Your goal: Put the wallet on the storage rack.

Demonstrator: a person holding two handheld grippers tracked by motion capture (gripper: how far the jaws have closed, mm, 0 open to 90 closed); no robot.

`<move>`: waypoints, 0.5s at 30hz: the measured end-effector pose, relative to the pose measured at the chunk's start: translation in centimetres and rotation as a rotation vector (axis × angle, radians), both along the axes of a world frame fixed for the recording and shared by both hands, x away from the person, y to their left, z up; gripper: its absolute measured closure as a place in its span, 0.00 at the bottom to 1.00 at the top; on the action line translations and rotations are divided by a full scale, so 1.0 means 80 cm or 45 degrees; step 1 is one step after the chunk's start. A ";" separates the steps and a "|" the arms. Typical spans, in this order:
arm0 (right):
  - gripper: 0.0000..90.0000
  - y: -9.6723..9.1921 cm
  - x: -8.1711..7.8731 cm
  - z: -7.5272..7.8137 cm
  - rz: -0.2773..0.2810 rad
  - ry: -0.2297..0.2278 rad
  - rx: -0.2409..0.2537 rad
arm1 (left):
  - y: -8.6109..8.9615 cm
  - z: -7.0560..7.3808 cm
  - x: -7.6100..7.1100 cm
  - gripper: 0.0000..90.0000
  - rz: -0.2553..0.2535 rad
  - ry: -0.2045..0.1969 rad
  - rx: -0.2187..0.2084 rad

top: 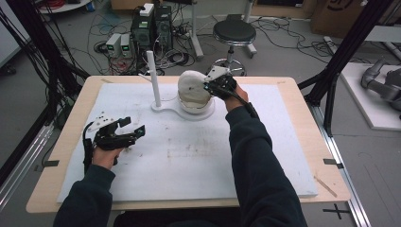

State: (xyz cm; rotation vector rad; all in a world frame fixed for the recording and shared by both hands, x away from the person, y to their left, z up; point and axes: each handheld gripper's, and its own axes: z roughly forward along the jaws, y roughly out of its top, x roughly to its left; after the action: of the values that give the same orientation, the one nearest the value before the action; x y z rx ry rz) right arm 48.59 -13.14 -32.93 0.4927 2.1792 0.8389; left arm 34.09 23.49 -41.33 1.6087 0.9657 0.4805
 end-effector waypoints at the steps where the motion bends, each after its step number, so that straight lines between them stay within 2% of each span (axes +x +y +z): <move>1: 0.88 0.000 0.001 -0.003 0.005 -0.005 -0.011 | 0.000 0.000 0.000 0.24 0.000 0.000 0.002; 4: 0.88 0.005 0.002 -0.012 -0.005 -0.009 -0.075 | 0.001 0.000 0.000 0.24 0.004 0.004 -0.003; 5: 0.88 0.007 0.002 -0.014 -0.006 -0.031 -0.114 | 0.001 0.000 0.000 0.24 0.001 0.003 -0.002; 6: 0.88 0.014 0.002 -0.020 -0.011 -0.037 -0.181 | 0.001 0.000 0.000 0.24 0.001 0.007 -0.013; 7: 0.88 0.014 0.002 -0.020 -0.011 -0.037 -0.181 | 0.001 0.000 0.000 0.24 -0.001 0.008 -0.020; 10: 0.88 0.026 0.003 -0.034 -0.009 -0.011 -0.239 | 0.002 0.001 -0.001 0.24 -0.005 -0.002 -0.027; 11: 0.88 0.026 0.003 -0.037 -0.001 -0.008 -0.237 | 0.002 0.001 -0.001 0.24 -0.007 0.000 -0.028; 12: 0.87 0.022 0.002 -0.037 -0.011 0.041 -0.187 | 0.002 0.001 -0.001 0.24 -0.006 0.006 -0.028; 13: 0.87 0.022 0.002 -0.037 -0.011 0.041 -0.187 | 0.001 0.000 0.000 0.24 -0.003 0.008 -0.030; 15: 0.82 0.016 0.001 -0.034 0.013 0.104 -0.136 | 0.002 0.000 0.000 0.24 -0.002 0.009 -0.026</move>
State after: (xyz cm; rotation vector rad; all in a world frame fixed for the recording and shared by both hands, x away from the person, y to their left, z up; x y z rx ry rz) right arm 48.71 -11.88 -35.64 0.4705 2.2896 0.7141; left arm 34.13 23.63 -41.35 1.5940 0.9710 0.4630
